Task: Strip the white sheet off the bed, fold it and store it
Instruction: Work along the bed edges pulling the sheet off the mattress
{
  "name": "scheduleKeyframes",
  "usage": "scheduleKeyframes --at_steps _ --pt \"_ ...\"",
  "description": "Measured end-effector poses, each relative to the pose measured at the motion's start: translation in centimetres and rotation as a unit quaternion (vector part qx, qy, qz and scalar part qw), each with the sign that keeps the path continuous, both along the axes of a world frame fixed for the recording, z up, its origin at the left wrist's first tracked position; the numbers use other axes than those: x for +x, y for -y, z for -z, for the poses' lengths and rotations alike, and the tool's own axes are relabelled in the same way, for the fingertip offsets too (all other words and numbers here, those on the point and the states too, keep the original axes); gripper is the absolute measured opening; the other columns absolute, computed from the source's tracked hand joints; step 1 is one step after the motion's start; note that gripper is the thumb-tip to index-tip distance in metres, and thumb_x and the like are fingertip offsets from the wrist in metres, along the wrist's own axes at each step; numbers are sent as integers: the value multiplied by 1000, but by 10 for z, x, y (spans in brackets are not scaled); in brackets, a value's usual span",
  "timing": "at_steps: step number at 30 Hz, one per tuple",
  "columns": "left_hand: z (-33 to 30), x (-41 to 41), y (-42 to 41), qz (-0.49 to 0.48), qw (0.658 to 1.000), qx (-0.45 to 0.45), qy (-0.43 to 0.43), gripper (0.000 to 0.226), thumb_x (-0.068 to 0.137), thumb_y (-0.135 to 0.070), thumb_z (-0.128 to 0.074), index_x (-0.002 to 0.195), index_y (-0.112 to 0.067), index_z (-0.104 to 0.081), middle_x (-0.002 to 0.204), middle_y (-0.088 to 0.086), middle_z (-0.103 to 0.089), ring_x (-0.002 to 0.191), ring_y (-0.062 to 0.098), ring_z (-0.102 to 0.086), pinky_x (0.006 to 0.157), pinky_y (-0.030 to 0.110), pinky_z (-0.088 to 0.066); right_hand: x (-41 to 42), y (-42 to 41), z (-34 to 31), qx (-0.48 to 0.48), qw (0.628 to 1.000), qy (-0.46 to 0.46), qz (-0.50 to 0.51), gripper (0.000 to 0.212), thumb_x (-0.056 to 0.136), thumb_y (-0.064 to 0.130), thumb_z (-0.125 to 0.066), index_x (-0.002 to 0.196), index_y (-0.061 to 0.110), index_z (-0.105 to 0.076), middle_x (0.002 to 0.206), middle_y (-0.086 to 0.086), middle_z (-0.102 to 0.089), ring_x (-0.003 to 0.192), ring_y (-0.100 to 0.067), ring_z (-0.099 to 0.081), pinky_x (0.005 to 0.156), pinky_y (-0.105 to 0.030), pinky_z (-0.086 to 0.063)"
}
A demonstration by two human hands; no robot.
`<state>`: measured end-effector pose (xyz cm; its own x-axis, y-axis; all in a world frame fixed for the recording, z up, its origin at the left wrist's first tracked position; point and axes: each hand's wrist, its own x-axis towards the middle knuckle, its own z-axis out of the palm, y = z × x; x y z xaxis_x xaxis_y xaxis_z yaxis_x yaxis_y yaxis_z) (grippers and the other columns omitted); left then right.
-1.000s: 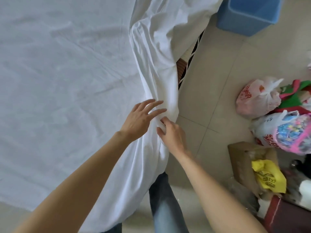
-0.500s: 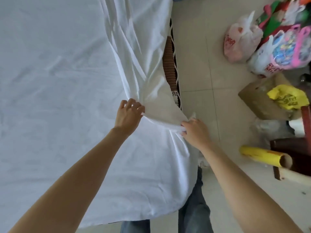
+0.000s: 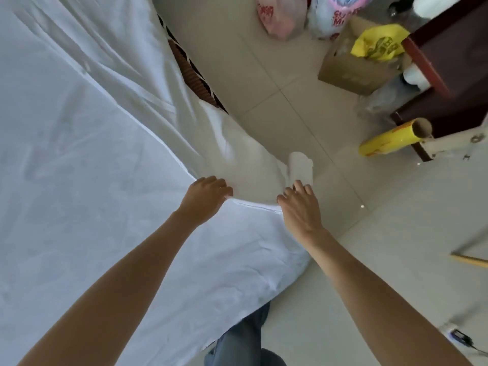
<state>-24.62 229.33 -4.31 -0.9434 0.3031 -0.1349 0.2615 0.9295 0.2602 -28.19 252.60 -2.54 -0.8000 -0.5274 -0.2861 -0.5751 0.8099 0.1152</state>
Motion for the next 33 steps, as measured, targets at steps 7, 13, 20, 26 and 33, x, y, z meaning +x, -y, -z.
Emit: scheduleKeyframes --at_steps 7,13,20,26,33 --pt "-4 60 5 -77 992 -100 -32 24 60 1 -72 81 -11 -68 73 8 -66 68 30 -63 74 36 -51 86 -25 -5 -87 994 -32 52 9 61 14 -67 67 10 -63 69 -9 -63 99 -30 -58 100 -41 -32" --pt "13 121 -15 55 997 -21 51 51 61 -7 -70 110 -19 -62 110 4 -64 107 29 -57 98 43 -36 198 -18 20 -212 929 234 195 47 90 38 -56 132 20 -45 131 -2 -51 117 -23 -49 83 -36 -48" --pt "43 136 -106 8 971 127 204 48 86 -44 -58 124 -15 -52 123 2 -55 114 21 -48 96 31 -38 216 -67 49 -354 832 17 427 17 86 11 -60 103 11 -61 97 -3 -65 85 -22 -62 70 -30 -48" --pt "48 116 -165 -81 962 232 118 32 85 -20 -62 116 -13 -57 101 4 -65 88 23 -63 74 32 -50 194 -74 72 -375 773 81 504 41 91 15 -53 131 10 -44 128 -9 -54 113 -23 -53 89 -25 -39" --pt "55 152 -121 319 932 155 68 28 79 -6 -68 101 -22 -71 83 2 -59 73 19 -58 53 28 -52 228 -91 82 -488 508 165 690 37 92 25 -47 127 14 -47 117 -6 -59 104 -22 -56 86 -31 -43"
